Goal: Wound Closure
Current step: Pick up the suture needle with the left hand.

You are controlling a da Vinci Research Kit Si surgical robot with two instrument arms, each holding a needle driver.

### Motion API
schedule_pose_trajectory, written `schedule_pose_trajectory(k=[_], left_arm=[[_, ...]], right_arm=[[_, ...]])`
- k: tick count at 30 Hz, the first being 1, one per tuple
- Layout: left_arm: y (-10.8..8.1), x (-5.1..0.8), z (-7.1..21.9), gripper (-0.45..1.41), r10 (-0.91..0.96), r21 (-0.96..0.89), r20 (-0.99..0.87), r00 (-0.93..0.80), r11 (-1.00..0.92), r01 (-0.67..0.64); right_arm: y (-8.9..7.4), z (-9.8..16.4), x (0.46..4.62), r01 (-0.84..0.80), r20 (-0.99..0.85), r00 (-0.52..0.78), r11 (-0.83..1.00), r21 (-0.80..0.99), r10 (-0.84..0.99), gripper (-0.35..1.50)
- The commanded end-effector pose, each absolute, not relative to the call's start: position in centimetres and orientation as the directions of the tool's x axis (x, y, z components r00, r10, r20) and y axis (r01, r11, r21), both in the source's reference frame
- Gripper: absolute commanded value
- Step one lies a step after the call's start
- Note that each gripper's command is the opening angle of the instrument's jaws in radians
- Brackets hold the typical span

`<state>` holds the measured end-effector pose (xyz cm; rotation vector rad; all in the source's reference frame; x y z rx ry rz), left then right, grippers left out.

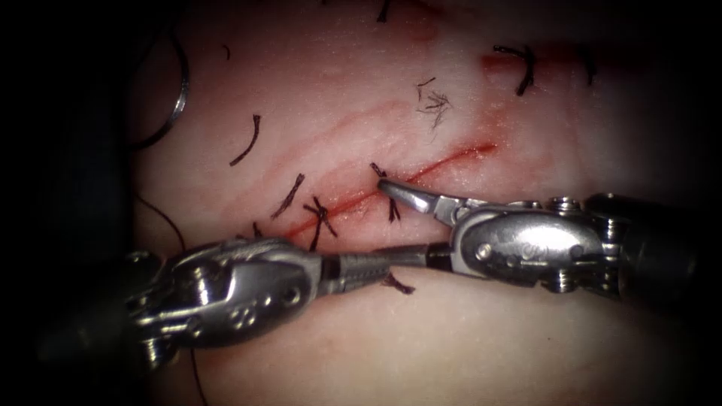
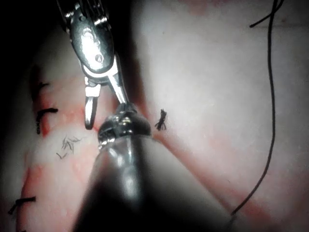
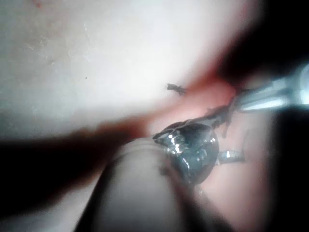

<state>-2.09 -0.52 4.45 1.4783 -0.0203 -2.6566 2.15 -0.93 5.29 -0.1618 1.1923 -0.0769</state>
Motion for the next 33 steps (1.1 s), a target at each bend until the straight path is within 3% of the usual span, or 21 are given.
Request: schedule_pose_trajectory(k=[1,3,4,8,15,26,33], left_arm=[[-0.5,-2.15,4.5,-0.35,-0.103,0.069,-0.847,-0.522,-0.994,0.083],[-0.5,-2.16,4.6,-0.35,-0.083,0.052,-0.848,-0.523,-0.996,0.073],[-0.5,-2.15,4.7,-0.05,-0.068,0.043,-0.846,-0.529,-0.997,0.06],[-0.4,-2.13,4.7,0.33,-0.043,0.033,-0.838,-0.544,-0.999,0.027],[-0.2,-2.12,4.6,0.63,0.119,-0.052,-0.86,-0.496,-0.988,-0.147],[-0.1,-1.72,4.6,0.7,0.373,-0.218,-0.807,-0.458,-0.908,-0.357],[0.0,-1.11,4.6,0.61,0.733,-0.38,-0.557,-0.39,-0.643,-0.665]], right_arm=[[-0.9,5.3,1.97,-0.02,-0.925,0.36,0.99,-0.137,-0.12,1.48],[-0.9,5.2,1.71,-0.021,-0.928,0.359,0.994,-0.11,-0.095,1.48],[-1.0,5.2,1.64,-0.033,-0.926,0.367,0.993,-0.109,-0.089,1.48],[-0.9,5.2,1.33,-0.118,-0.904,0.422,0.985,-0.127,-0.066,1.48],[-0.8,5.4,1.08,-0.245,-0.913,0.399,0.969,-0.022,0.08,1.48],[-0.6,5.3,1.18,-0.258,-0.913,0.394,0.966,-0.003,0.102,1.3],[-0.7,5.3,1.19,-0.283,-0.912,0.376,0.958,0.056,0.164,1.3]])
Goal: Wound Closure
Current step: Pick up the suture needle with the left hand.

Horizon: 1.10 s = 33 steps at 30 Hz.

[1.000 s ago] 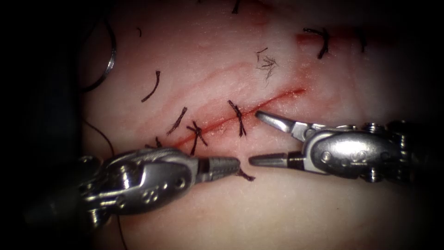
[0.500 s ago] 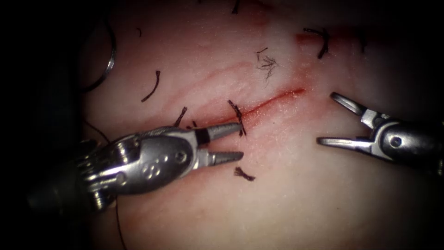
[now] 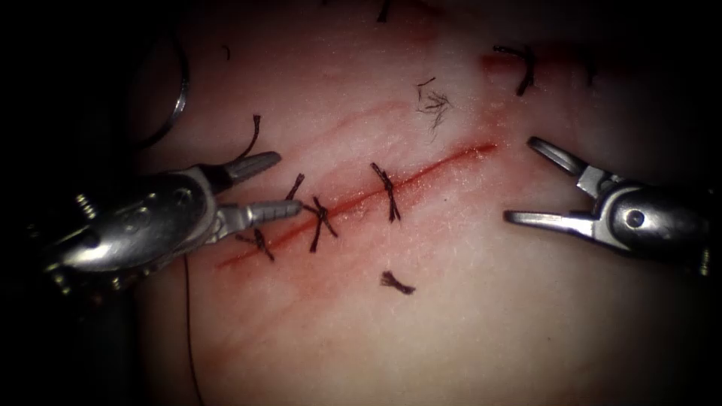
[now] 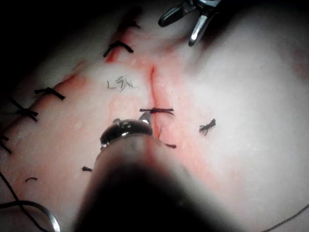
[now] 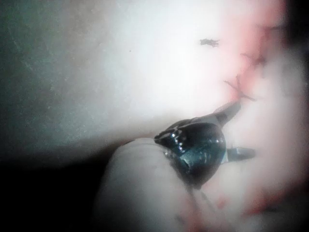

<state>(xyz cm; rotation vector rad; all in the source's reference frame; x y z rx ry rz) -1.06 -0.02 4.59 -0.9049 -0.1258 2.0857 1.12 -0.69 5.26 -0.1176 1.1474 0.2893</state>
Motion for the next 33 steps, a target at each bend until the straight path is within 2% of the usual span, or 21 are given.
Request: schedule_pose_trajectory(k=[1,7,16,24,30,33], left_arm=[[0.1,-1.05,4.7,0.61,0.758,-0.374,-0.53,-0.381,-0.612,-0.696],[0.3,-0.8,4.9,0.63,0.846,-0.312,-0.426,-0.321,-0.47,-0.826],[0.1,-0.64,5.7,0.66,0.87,-0.245,-0.283,-0.404,-0.473,-0.846],[0.2,-0.23,5.7,0.62,0.819,-0.111,-0.365,-0.443,-0.511,-0.852],[0.3,-0.11,5.7,0.69,0.782,0.009,-0.407,-0.473,-0.514,-0.858],[0.4,-0.09,5.8,0.7,0.781,0.011,-0.407,-0.474,-0.515,-0.857]], right_arm=[[-0.7,5.3,1.19,-0.287,-0.911,0.373,0.955,0.066,0.175,1.3],[-0.7,5.3,1.26,-0.294,-0.91,0.373,0.953,0.07,0.182,1.3],[-0.7,5.3,1.3,-0.298,-0.909,0.374,0.952,0.069,0.183,1.3],[-0.7,5.3,1.32,-0.299,-0.909,0.375,0.952,0.069,0.184,1.3],[-0.7,5.3,1.37,-0.303,-0.908,0.376,0.951,0.068,0.184,1.33],[-0.7,5.3,1.39,-0.305,-0.908,0.377,0.95,0.067,0.185,1.35]])
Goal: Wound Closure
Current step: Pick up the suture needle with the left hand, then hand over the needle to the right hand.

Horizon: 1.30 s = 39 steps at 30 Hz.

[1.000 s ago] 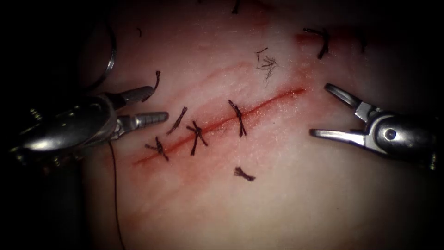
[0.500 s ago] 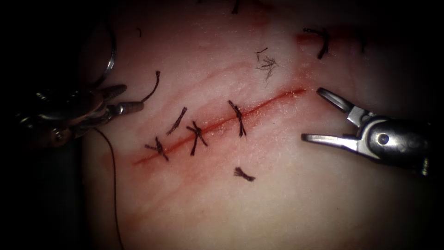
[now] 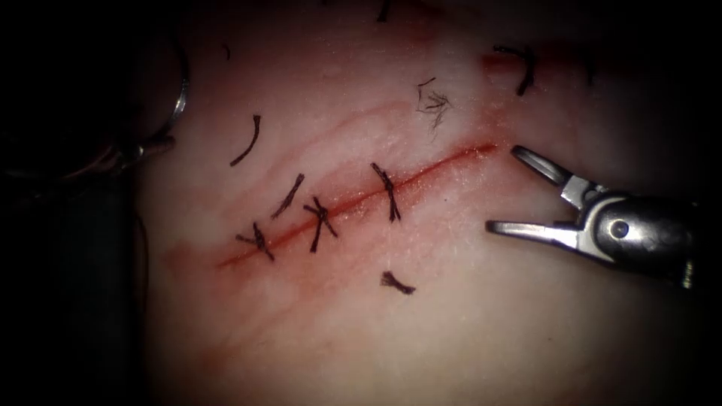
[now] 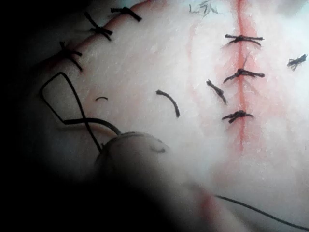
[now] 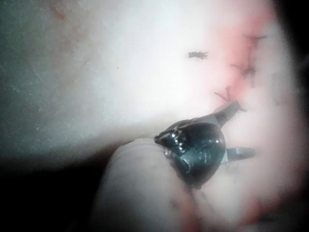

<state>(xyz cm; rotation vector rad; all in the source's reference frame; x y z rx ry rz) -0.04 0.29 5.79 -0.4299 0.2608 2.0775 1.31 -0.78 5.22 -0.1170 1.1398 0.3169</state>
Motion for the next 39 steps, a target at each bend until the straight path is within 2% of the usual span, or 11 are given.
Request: schedule_pose_trajectory(k=[1,6,8,9,10,11,19,26,28,36,39], left_arm=[[0.4,-0.09,5.9,0.71,0.782,0.005,-0.408,-0.471,-0.514,-0.858],[0.4,-0.11,6.0,0.66,0.773,-0.016,-0.409,-0.484,-0.537,-0.844],[0.4,-0.12,6.1,0.48,0.776,-0.055,-0.397,-0.49,-0.553,-0.831],[0.4,-0.12,6.1,0.37,0.772,-0.067,-0.397,-0.496,-0.564,-0.823],[0.3,-0.14,6.1,-0.2,0.75,-0.084,-0.4,-0.527,-0.603,-0.793],[0.3,-0.15,6.1,-0.35,0.733,-0.088,-0.407,-0.545,-0.626,-0.775],[0.2,-0.25,6.0,-0.35,0.639,-0.125,-0.438,-0.632,-0.74,-0.661],[0.3,-0.49,5.5,-0.35,0.539,-0.019,-0.497,-0.68,-0.79,-0.613],[0.4,-0.61,5.3,-0.35,0.514,0.021,-0.52,-0.682,-0.791,-0.612],[0.2,-1.26,4.8,-0.35,0.432,0.123,-0.553,-0.712,-0.803,-0.583],[0.2,-1.49,4.7,-0.35,0.396,0.152,-0.578,-0.713,-0.806,-0.571]], right_arm=[[-0.8,5.3,1.4,-0.305,-0.908,0.377,0.95,0.067,0.185,1.35],[-0.8,5.3,1.4,-0.305,-0.908,0.377,0.95,0.066,0.184,1.37],[-0.8,5.3,1.4,-0.305,-0.908,0.377,0.95,0.066,0.184,1.37],[-0.8,5.3,1.4,-0.305,-0.908,0.377,0.95,0.066,0.184,1.37],[-0.8,5.3,1.41,-0.306,-0.908,0.377,0.95,0.066,0.184,1.37],[-0.8,5.3,1.41,-0.306,-0.908,0.377,0.95,0.066,0.184,1.37],[-0.8,5.3,1.42,-0.305,-0.908,0.377,0.95,0.067,0.185,1.37],[-0.7,5.3,1.42,-0.306,-0.907,0.377,0.95,0.067,0.186,1.33],[-0.7,5.2,1.43,-0.325,-0.901,0.359,0.937,0.125,0.245,1.26],[-0.7,5.0,1.7,-0.506,-0.814,0.251,0.788,0.352,0.525,1.26],[-0.6,4.8,1.87,-0.616,-0.722,0.142,0.632,0.471,0.677,0.93]])
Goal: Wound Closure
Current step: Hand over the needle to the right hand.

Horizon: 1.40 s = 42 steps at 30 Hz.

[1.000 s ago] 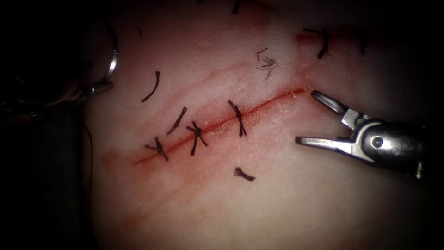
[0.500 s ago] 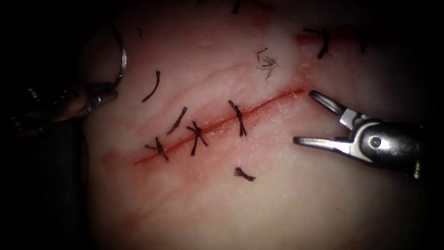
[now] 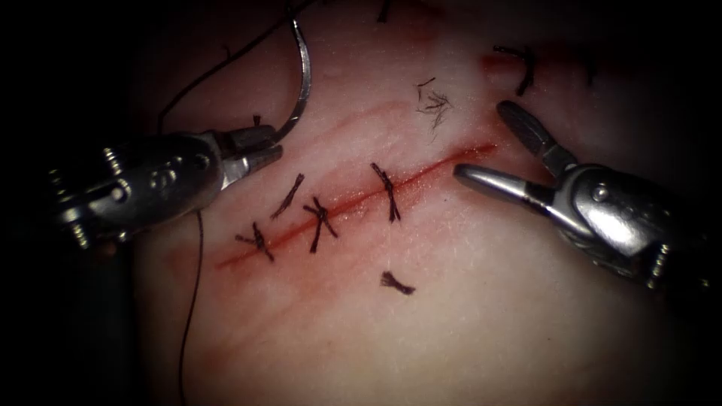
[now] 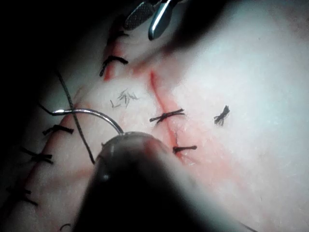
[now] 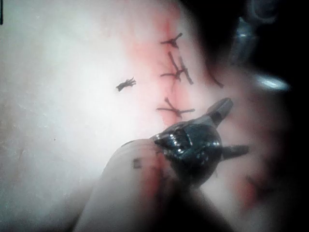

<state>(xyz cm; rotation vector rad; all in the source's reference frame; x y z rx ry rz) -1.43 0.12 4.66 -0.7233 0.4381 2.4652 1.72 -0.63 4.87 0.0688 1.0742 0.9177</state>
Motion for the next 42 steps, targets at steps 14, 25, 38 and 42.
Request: schedule_pose_trajectory(k=[14,25,38,42], left_arm=[[-0.02,-2.02,4.24,-0.35,0.194,0.429,-0.54,-0.819,-0.773,-0.467],[-0.07,-2.19,4.22,-0.35,0.138,0.492,-0.494,-0.859,-0.77,-0.406],[-0.09,-2.24,4.21,-0.35,0.099,0.546,-0.436,-0.894,-0.761,-0.351],[-0.08,-2.24,4.21,-0.35,0.095,0.55,-0.434,-0.896,-0.76,-0.347]], right_arm=[[-0.43,4.51,2.19,-0.818,-0.583,0.061,0.375,0.435,0.81,0.98],[-0.35,4.54,2.35,-0.904,-0.551,-0.043,0.203,0.377,0.833,0.89],[-0.26,4.44,2.43,-0.927,-0.543,-0.119,0.104,0.361,0.831,0.29],[-0.31,4.45,2.43,-0.927,-0.521,-0.169,0.045,0.373,0.837,-0.35]])
